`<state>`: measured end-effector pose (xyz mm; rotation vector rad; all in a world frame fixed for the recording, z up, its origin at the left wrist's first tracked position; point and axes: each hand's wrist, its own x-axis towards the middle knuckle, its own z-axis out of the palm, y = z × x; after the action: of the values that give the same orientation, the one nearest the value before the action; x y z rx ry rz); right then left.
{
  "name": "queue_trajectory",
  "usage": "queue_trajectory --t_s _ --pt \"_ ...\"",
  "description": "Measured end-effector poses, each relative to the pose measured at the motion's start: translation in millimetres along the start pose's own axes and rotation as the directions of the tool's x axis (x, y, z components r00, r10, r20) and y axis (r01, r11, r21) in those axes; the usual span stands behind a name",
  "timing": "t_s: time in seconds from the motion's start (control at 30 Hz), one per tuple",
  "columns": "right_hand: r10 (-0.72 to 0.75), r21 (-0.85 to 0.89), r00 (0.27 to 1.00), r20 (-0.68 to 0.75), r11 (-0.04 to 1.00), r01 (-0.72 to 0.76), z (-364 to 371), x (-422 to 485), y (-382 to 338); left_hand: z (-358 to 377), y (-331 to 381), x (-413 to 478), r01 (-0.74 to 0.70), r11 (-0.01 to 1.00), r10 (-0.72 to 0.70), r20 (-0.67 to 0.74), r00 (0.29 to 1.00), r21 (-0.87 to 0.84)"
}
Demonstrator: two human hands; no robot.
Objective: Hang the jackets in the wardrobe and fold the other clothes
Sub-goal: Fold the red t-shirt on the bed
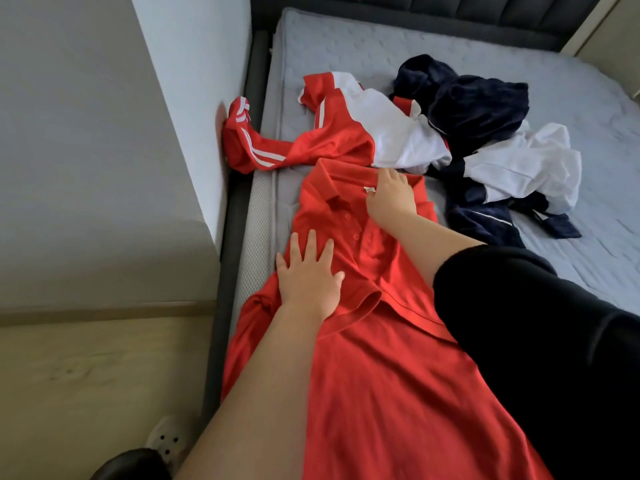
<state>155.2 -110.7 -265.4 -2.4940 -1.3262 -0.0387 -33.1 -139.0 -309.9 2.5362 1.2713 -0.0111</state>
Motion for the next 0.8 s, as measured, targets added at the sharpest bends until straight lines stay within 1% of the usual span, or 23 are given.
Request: queue_trajectory --t_s 0.07,0.13,0.27,0.33,0.4,0.47,0.5,0.53,0.57,0.6,0.63,0.67,0.7,0.73,0.77,0.8 --pt "0.002 -0.007 0.999 0.043 1.000 -0.001 3.7 9.7 1.1 0.7 -2.1 4.9 -0.003 1.000 0.004 0.054 0.999 -0.018" --pt "-0.009 -0.031 0.997 0.075 0.999 0.011 4.9 17.2 3.2 2.7 -3.9 6.2 -0.008 1.000 0.010 0.071 0.997 -0.022" --pt "-0.014 -0.064 1.000 0.010 0.998 0.014 -1.5 28.2 3.0 9.0 -5.2 4.5 -0.023 0.999 0.024 0.021 0.999 -0.047" --pt "-0.007 -0.127 0.999 0.038 0.992 0.012 -9.7 30.7 1.2 10.3 -5.3 2.9 -0.036 0.998 0.035 -0.007 0.999 -0.056" --pt "-0.037 -0.174 0.997 0.066 0.984 0.048 -18.6 27.5 -1.7 11.1 -5.8 2.1 -0.053 0.996 0.051 -0.026 0.998 -0.070" --pt "-0.136 -0.197 0.991 0.018 0.971 0.137 -28.5 19.2 -4.9 9.7 -7.1 1.2 -0.064 0.994 0.061 -0.026 0.998 -0.092" --pt "-0.205 -0.221 0.978 -0.023 0.956 0.195 -34.2 13.3 -6.1 6.2 -7.8 0.3 -0.066 0.989 0.063 -0.033 0.998 -0.134" --pt "-0.283 -0.245 0.957 -0.065 0.934 0.260 -39.9 6.1 -6.5 1.5 -8.1 -0.2 -0.059 0.970 0.048 -0.052 0.997 -0.235" --pt "-0.361 -0.254 0.926 -0.109 0.911 0.325 -46.5 -4.0 -7.4 -5.9 -8.5 -1.8 -0.042 0.920 0.009 -0.085 0.996 -0.390" --pt "-0.438 -0.249 0.886 -0.152 0.885 0.394 -53.4 -14.4 -7.1 -13.6 -8.6 -3.4 -0.028 0.822 -0.059 -0.134 0.989 -0.569" --pt "-0.512 -0.237 0.835 -0.202 0.852 0.466 -61.1 -27.1 -6.3 -22.2 -7.2 -5.2 -0.018 0.687 -0.158 -0.173 0.972 -0.726" --pt "-0.581 -0.229 0.771 -0.260 0.813 0.536 -68.9 -41.0 -4.4 -33.1 -4.6 -7.9 0.003 0.532 -0.278 -0.171 0.945 -0.847" --pt "-0.633 -0.234 0.712 -0.304 0.774 0.589 -75.4 -55.6 -1.4 -44.6 -1.7 -10.2 0.032 0.355 -0.385 -0.115 0.916 -0.934" --pt "-0.673 -0.242 0.668 -0.318 0.739 0.629 -79.8 -69.7 3.4 -55.2 1.2 -12.0 0.066 0.144 -0.448 -0.006 0.894 -0.987" --pt "-0.694 -0.243 0.646 -0.319 0.718 0.652 -83.7 -83.7 8.6 -65.5 4.5 -13.9 0.115 -0.078 -0.450 0.138 0.882 -0.990" --pt "-0.707 -0.244 0.630 -0.321 0.705 0.666 -86.4 -97.0 14.4 -72.0 6.4 -15.6 0.182 -0.232 -0.412 0.266 0.872 -0.956"
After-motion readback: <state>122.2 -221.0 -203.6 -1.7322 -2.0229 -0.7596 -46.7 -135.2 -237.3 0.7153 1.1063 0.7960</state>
